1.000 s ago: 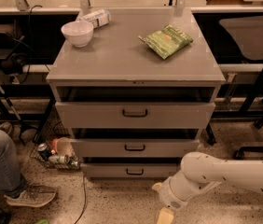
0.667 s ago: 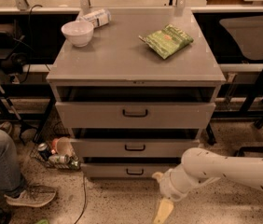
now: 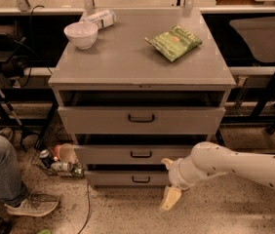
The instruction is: Open middle drawer
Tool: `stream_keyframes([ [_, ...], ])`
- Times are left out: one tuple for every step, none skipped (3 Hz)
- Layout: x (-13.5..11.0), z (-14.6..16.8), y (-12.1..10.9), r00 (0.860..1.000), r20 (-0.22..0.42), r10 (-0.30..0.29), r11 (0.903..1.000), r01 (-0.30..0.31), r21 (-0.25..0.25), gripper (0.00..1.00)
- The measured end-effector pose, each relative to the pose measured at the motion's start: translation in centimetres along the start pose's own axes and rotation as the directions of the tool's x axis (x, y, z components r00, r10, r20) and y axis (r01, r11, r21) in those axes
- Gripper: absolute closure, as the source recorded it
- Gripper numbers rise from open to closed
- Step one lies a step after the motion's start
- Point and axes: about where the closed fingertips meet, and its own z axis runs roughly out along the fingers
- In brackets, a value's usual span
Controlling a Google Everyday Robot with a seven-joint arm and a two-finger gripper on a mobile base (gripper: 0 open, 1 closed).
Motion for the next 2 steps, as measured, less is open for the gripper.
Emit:
stream_keyframes([
  [-0.17,-0.11,-0.82,1.0,0.002,-0.004,0.9999,0.004,0.014,0.0],
  [-0.11,0.41,-1.44,0.999,-0.02,-0.04,0.9979,0.041,0.051,0.0],
])
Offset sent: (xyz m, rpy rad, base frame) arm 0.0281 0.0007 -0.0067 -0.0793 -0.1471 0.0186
